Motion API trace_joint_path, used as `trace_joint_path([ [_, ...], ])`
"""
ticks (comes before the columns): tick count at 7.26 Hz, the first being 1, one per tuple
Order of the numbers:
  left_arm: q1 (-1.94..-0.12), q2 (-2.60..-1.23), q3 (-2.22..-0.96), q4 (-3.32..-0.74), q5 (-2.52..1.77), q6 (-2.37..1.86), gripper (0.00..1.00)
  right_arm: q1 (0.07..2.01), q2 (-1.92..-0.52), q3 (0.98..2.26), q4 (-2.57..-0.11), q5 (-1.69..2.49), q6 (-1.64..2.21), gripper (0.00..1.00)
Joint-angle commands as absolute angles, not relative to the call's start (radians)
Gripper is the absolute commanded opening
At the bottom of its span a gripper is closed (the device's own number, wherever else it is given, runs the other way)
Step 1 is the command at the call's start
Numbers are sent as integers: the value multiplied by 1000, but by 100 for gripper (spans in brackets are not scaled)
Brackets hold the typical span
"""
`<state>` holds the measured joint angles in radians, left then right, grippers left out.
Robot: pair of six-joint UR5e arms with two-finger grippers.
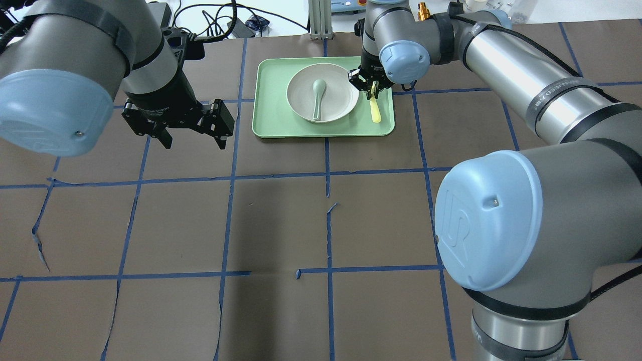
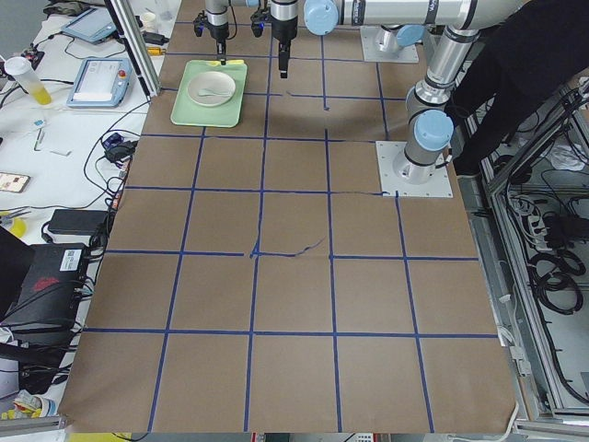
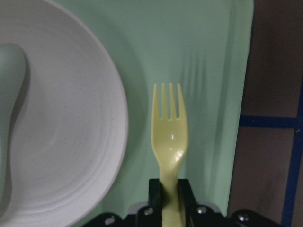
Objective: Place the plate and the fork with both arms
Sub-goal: 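Lift the fork and carry it off the plate beside it on the tray, then lower the fork onto the tray and open the right gripper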
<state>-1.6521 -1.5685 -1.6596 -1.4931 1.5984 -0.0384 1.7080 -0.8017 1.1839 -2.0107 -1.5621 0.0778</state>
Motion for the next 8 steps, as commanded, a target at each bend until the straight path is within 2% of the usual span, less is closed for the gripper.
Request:
trace_joint_path([
  [1,-1652,-1568,-1660,-1493,1598,-38,100,1695,-770,1180,-2060,-1552,84,1],
  [4,-1652,-1569,-1660,-1493,1598,-38,100,1695,-738,1183,-2135,-1551,107,2],
  [5,-1652,-1568,-1660,-1493,1598,-38,100,1695,-738,1180,-2137,-1551,107,5],
  [6,-1652,-1568,-1660,-1493,1600,-38,100,1695,-741,1184,-2137,-1533,107,63],
  [7,-1652,-1568,-1660,-1493,1600,-38,100,1692,-747,1186,-2137,-1529,107,99],
  [8,-1652,-1568,-1660,-1493,1598,-38,100,1692,-756,1186,-2135,-1528,97,100],
])
